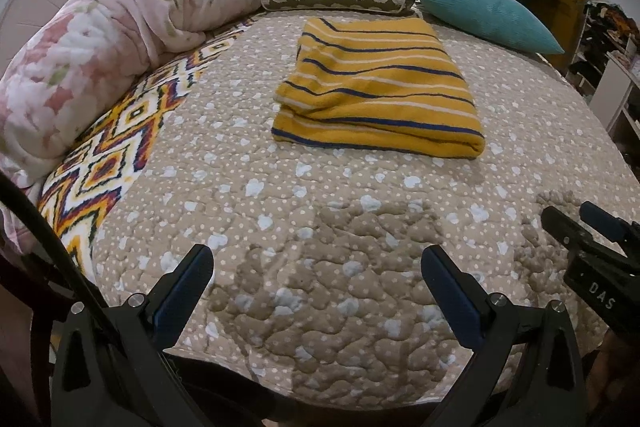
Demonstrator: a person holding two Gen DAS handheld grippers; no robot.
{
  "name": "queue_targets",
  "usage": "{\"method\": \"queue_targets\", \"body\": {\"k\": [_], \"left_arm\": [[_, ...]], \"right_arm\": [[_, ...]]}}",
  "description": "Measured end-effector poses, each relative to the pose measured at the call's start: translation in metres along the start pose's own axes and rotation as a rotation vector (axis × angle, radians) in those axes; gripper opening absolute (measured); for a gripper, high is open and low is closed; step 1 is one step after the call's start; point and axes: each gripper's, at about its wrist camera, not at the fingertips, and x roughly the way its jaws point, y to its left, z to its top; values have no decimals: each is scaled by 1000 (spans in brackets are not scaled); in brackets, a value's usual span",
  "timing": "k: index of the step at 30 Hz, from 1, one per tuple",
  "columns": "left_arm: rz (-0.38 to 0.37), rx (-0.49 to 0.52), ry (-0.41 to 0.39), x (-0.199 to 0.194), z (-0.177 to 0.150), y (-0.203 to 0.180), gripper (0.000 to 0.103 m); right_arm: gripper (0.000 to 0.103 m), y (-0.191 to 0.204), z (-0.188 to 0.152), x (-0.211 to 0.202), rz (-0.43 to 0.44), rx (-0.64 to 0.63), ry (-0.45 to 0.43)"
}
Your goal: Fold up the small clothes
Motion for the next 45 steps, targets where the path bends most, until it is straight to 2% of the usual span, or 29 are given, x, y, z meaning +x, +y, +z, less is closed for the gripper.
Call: {"method": "queue_targets", "body": {"k": [45], "left_arm": [[-18,-8,37,10,-7,2,103]], "right_arm": [[72,2,-5,9,-2,4,33]]}}
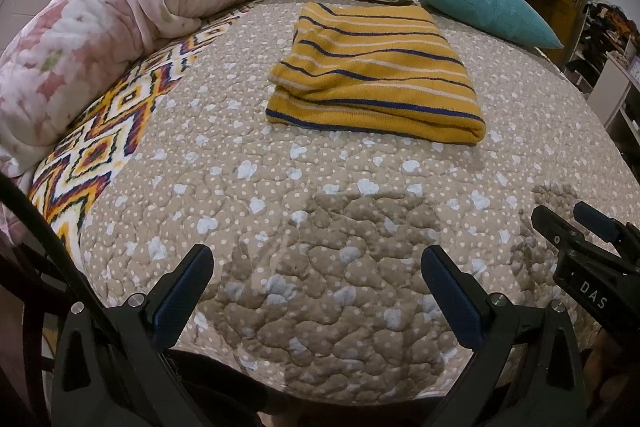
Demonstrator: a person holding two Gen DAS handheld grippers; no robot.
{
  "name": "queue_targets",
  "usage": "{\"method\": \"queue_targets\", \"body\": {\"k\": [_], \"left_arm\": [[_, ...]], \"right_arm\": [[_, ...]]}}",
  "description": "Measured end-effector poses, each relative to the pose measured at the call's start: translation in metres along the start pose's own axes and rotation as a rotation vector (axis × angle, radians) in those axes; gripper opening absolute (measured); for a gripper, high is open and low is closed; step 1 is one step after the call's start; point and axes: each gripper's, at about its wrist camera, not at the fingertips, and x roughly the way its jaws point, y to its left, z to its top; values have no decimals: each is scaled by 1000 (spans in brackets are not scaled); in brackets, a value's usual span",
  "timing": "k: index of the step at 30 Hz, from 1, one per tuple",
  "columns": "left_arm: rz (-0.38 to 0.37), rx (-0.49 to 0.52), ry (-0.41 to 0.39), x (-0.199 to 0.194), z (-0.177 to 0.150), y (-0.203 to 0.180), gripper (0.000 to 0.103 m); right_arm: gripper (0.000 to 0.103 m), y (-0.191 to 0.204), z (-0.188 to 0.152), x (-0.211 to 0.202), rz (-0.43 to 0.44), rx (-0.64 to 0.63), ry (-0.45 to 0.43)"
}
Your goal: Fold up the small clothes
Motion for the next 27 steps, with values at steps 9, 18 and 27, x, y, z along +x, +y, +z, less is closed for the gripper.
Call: {"method": "queue_targets", "body": {"k": [9,18,27], "left_arm": [[-4,-3,5,1,-2,0,103],[-2,-6,31,12,-4,2,103],[-12,-31,111,35,-11,9,103]], "right_arm": [[72,1,-1,1,0,0,5],[73,1,-2,4,-1,-4,11],[73,0,-4,7,-3,-3,24]]}}
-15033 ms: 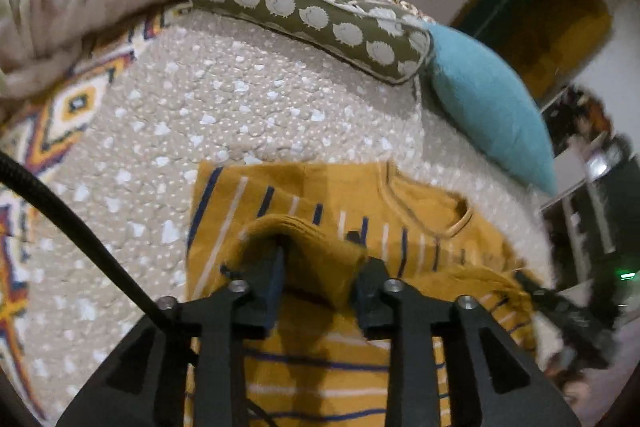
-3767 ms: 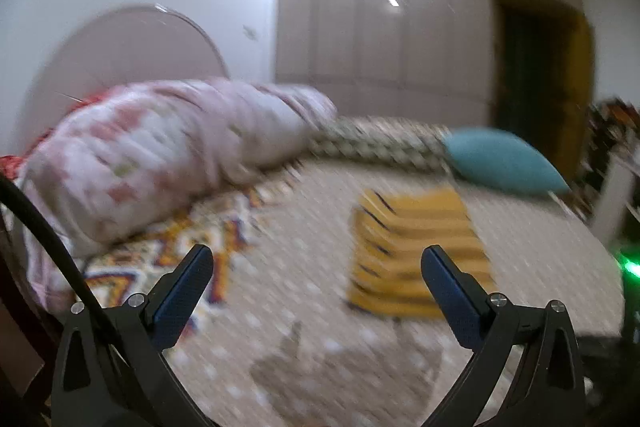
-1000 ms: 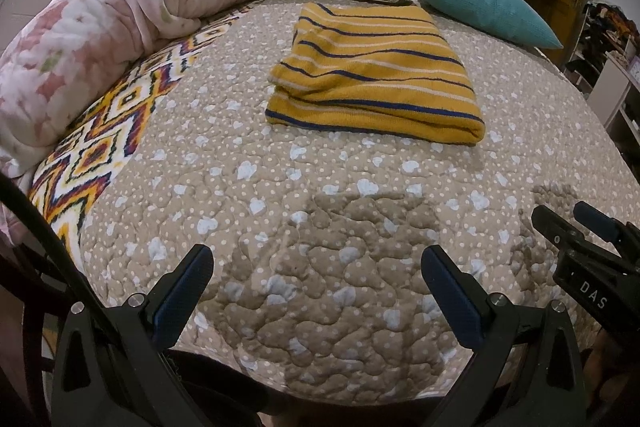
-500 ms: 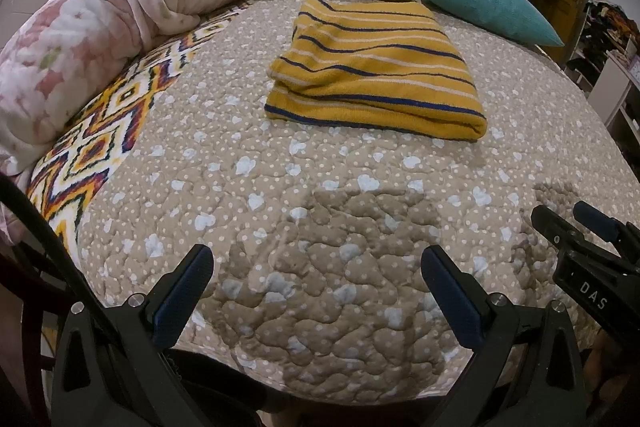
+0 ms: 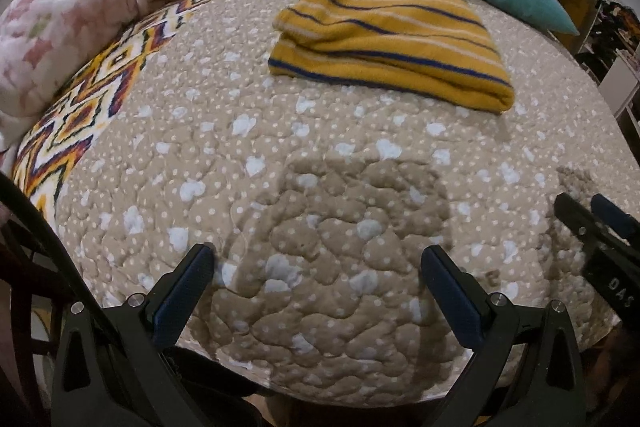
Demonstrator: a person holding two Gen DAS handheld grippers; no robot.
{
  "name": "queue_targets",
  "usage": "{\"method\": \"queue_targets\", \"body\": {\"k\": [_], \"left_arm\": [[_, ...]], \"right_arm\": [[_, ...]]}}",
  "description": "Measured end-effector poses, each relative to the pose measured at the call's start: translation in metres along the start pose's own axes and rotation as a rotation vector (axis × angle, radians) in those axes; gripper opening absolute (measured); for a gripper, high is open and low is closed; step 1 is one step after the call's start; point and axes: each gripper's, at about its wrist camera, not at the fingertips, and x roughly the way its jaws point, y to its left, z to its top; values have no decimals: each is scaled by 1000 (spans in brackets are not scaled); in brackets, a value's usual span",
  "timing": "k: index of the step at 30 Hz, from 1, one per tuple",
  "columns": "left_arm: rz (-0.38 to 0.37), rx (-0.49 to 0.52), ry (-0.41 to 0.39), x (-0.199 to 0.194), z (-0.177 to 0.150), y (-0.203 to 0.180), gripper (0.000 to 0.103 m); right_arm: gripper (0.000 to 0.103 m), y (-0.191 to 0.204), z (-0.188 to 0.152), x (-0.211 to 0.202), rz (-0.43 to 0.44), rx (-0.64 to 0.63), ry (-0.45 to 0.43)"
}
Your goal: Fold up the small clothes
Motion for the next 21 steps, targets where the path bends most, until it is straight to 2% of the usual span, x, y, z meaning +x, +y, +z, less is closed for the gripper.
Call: {"method": "queue_targets", "body": {"k": [14,21], "left_arm": [[26,12,10,14,1,-5,103],[34,-2,-26,3,-2,-6,103]], "right_arm": [[73,-2,1,2,3,5,3],[73,3,3,-4,-6,-8,-24]]}}
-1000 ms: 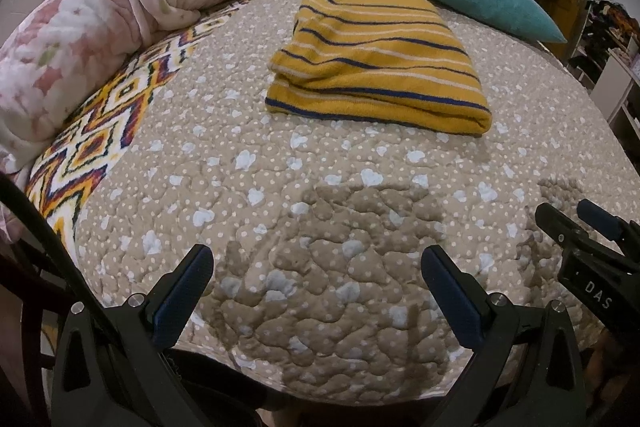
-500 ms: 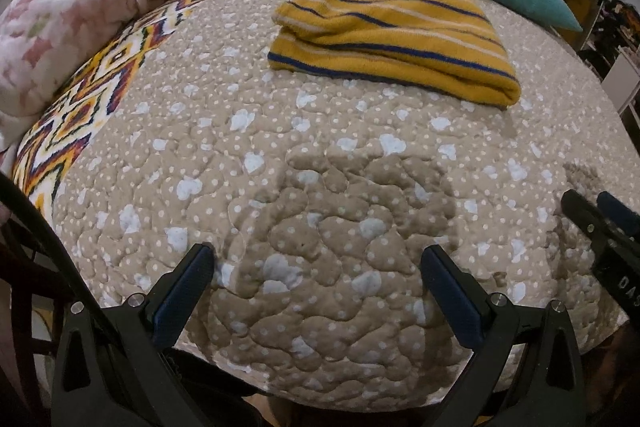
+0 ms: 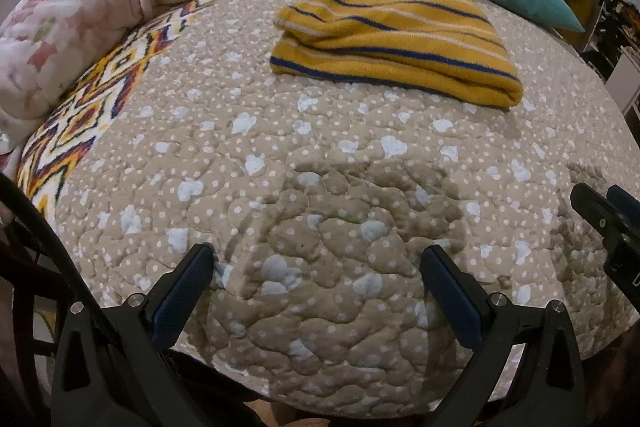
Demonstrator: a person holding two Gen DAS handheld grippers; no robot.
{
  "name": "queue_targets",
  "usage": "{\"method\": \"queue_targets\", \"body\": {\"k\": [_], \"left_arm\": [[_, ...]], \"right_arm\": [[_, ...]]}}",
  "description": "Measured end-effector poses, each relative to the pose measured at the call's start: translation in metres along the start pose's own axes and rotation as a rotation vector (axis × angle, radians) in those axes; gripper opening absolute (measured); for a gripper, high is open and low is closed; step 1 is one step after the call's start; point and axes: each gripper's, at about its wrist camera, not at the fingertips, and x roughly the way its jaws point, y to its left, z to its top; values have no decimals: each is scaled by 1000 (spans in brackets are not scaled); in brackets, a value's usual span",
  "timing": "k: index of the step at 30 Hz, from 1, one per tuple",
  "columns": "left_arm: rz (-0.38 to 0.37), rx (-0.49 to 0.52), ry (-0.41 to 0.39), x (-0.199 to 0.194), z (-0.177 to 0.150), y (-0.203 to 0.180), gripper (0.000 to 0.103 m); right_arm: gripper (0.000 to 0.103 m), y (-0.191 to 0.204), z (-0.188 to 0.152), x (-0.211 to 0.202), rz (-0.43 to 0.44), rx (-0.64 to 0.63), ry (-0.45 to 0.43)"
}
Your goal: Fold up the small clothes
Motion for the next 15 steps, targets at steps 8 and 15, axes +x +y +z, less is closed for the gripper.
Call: {"method": "queue_targets", "body": {"k": [8,15], "left_arm": [[-13,-35,-85,-43,6,-1,103],[-19,0,-88,-53,3,-10,103]], "right_arm": [[74,-4,2,-9,-28,-1,-29],[75,-8,1,-12,-78,-11,-35]]}}
